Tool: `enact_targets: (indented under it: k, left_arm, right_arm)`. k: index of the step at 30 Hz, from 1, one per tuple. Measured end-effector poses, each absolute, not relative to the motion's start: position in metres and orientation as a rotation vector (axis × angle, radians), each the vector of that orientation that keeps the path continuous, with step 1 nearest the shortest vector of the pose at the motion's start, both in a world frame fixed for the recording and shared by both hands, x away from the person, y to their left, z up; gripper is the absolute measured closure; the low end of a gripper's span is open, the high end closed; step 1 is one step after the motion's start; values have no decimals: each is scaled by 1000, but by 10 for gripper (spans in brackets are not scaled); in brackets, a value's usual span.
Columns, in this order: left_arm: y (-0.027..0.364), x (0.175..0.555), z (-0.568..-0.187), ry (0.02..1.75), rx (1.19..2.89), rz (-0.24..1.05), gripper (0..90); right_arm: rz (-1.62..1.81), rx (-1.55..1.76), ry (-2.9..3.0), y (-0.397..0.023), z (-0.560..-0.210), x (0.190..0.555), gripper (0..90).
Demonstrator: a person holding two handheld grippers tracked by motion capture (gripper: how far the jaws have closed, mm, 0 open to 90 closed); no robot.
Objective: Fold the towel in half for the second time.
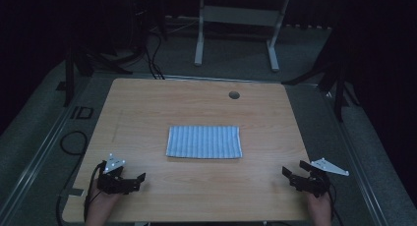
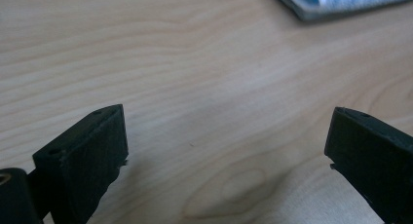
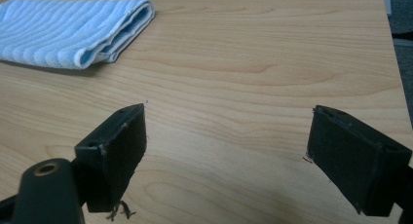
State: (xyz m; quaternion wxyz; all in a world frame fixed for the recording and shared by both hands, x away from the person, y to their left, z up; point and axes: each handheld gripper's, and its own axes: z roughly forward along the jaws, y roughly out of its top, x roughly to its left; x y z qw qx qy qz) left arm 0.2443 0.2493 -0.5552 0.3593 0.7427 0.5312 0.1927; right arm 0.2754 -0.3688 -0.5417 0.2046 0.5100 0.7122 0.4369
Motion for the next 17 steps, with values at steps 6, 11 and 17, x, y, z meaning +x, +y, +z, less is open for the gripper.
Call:
enact_targets:
  k: [6,11,17]
  left_arm:
    - [261,238,-554,1441,1795,593,19]
    - [266,238,-557,1466,1780,593,19]
    - [261,239,-558,1451,1809,586,19]
  right_arm:
    - [1208,1436,1987,-373,-542,277,139]
    - [1227,1462,1964,-377,-542,277,139]
    - [1203,1459,1989,-375,-544,279,139]
